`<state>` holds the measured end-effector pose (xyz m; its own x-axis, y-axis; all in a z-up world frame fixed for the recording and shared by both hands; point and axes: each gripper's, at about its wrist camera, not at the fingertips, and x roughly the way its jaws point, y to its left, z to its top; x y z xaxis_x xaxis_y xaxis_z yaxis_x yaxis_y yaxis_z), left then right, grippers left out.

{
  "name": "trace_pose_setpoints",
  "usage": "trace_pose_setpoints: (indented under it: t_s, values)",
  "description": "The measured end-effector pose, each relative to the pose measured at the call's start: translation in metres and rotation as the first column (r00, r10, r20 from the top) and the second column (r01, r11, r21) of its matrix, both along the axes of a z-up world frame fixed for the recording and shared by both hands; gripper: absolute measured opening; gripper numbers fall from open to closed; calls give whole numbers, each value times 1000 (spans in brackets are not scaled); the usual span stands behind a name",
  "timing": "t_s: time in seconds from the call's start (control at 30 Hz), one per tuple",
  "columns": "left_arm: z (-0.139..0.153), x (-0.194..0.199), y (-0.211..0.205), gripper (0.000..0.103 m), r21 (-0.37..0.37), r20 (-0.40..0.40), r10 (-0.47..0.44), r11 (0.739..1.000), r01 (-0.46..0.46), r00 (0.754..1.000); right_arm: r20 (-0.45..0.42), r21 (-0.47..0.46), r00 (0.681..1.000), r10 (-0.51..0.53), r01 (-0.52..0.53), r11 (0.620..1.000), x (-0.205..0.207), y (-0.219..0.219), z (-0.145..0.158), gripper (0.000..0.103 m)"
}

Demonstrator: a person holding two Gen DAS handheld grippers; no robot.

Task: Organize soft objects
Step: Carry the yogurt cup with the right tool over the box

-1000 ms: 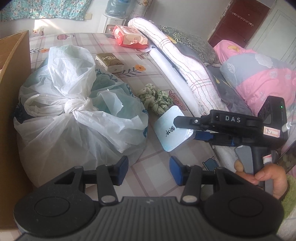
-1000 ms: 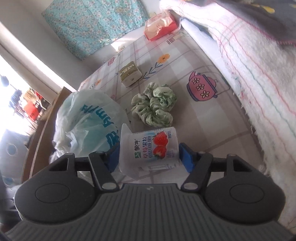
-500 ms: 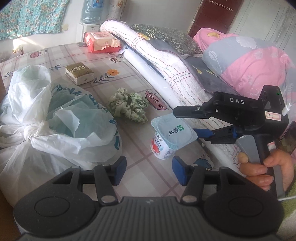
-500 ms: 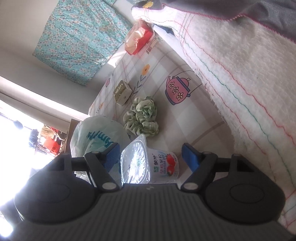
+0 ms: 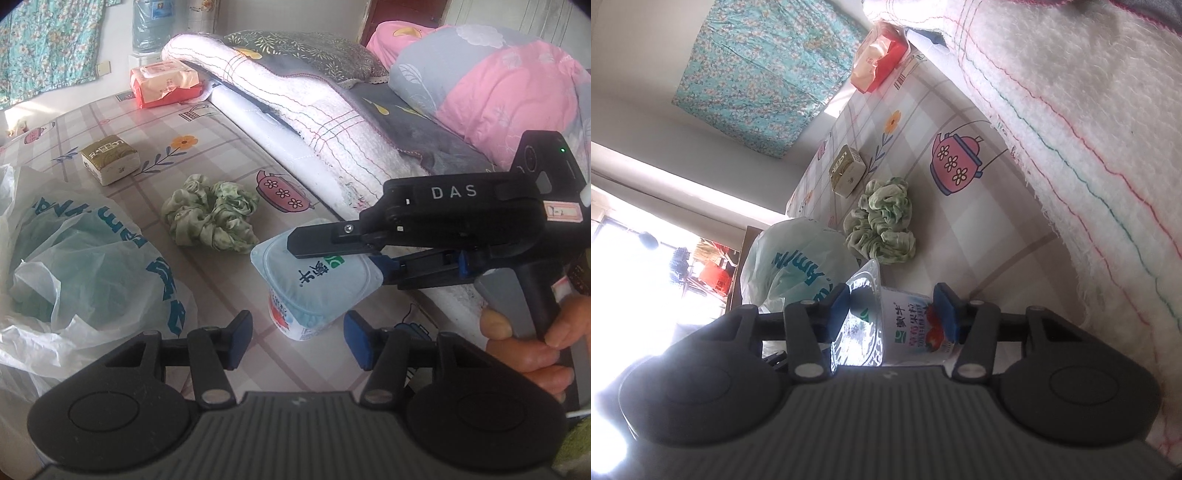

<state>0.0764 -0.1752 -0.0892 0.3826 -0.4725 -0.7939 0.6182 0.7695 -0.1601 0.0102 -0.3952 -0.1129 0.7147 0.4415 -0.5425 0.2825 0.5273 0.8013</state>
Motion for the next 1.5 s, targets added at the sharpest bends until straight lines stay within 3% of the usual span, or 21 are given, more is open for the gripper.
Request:
trace_pose_setpoints:
  t_s: [0.4,0.57,0.87,1.07,1.27,1.37,1.5]
  values:
    - [-3,1,-11,55,23,0,15,1000,-15,1000,20,64,999,40,-41,997,-6,4,1,43]
    - [10,-5,-4,55,3,23,25,1000,-25,999,23,13,998,56,-56,998,-10,14,17,43]
    - [53,-27,31,54,-78,102,65,995,-57,993,78,-44,993,91,-88,995,-17,45,69,43]
    - [87,-46,75,54,-120,174,140,986,-120,975,124,-88,974,187,-177,980,-4,87,113,45]
    - [122,-54,142,54,-148,226,306,949,-278,925,158,-124,917,366,-349,929,45,160,154,45]
    - [139,-56,181,54,-163,237,406,912,-376,883,174,-140,864,473,-453,880,74,203,169,46]
    - [153,-54,236,54,-173,217,527,849,-499,822,160,-162,770,618,-597,786,115,272,182,47]
